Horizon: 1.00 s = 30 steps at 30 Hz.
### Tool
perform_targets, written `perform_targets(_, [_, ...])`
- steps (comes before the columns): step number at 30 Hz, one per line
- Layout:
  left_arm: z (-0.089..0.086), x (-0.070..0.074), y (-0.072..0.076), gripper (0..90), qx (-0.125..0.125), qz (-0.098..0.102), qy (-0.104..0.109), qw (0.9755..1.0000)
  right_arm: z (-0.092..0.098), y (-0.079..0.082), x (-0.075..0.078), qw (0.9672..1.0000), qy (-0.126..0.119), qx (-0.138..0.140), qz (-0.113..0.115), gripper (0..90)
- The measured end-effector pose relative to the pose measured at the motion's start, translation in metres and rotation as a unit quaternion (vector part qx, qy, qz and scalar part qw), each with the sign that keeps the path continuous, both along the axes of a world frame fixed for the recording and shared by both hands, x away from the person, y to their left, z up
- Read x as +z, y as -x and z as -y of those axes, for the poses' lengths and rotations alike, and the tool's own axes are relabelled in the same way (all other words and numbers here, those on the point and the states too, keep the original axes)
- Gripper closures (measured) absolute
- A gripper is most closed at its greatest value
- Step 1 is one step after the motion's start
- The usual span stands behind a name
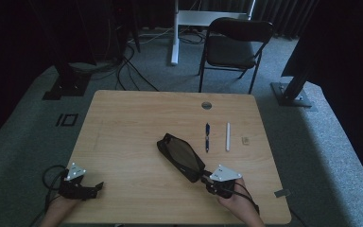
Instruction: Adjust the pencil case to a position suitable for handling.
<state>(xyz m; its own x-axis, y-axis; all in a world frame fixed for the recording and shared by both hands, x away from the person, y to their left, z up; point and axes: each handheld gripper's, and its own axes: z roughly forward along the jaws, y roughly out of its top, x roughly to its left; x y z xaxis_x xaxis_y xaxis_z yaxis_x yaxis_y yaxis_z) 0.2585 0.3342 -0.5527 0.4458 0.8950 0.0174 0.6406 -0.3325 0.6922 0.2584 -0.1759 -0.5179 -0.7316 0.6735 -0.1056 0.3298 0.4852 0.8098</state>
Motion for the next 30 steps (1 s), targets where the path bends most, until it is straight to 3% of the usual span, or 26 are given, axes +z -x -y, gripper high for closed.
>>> perform_targets(8, [0.000,0.000,0.000,0.2,0.000,0.000,-0.001,1.0000,0.010,0.005,0.000,1.0000,0.009,-0.001,0.000,72.8])
perform_targets(19, [0.000,0.000,0.000,0.1,0.000,0.000,0.000,1.0000,0.018,0.009,0.000,0.9999,0.001,0.005,-0.009,72.2])
perform_targets(25, [0.000,0.000,0.000,0.2,0.000,0.000,0.000,1.0000,0.017,0.012,0.007,0.9998,0.000,0.020,-0.003,59.6])
perform_targets(30, [0.000,0.000,0.000,0.2,0.000,0.001,0.000,1.0000,0.022,0.016,0.020,0.9995,-0.023,0.022,0.005,52.7])
